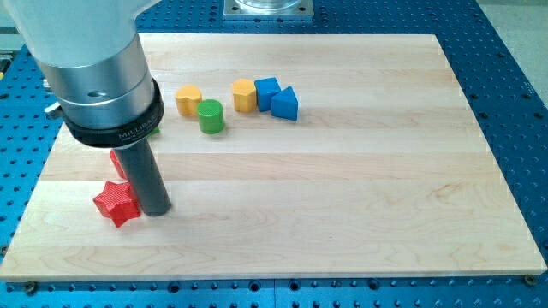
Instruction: Push the red star below to the red circle
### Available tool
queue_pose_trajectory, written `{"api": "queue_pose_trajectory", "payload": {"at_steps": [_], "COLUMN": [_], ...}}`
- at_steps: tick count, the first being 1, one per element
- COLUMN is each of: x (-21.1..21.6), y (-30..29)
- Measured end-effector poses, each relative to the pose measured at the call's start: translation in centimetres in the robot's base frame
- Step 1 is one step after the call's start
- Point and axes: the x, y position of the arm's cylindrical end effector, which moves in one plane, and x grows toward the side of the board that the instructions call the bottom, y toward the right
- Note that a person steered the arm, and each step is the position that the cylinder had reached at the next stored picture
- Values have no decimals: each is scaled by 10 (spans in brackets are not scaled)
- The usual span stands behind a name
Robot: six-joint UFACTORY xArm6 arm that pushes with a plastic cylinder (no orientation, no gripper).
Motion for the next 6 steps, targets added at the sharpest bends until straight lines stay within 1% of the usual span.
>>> {"api": "queue_pose_trajectory", "payload": {"at_steps": [2, 3, 4, 5, 6], "x": [4, 5, 65, 60, 31], "y": [-34, -3, -45, -135, -145]}}
